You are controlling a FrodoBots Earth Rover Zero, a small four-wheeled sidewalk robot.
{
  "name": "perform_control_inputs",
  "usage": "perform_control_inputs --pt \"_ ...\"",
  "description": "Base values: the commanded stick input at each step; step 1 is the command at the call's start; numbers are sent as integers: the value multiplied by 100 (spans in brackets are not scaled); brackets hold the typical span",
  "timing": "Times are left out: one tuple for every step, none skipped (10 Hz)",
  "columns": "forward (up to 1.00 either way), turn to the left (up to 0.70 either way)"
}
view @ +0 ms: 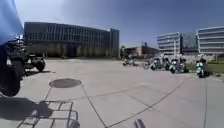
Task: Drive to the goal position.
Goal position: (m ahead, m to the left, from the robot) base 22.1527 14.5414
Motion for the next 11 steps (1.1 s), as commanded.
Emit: perform_control_inputs --pt "0 0" --pt "32 0" --pt "94 0" --pt "100 0" --pt "100 0" --pt "100 0" --pt "100 0" --pt "100 11" --pt "100 34" --pt "100 40" --pt "100 22"
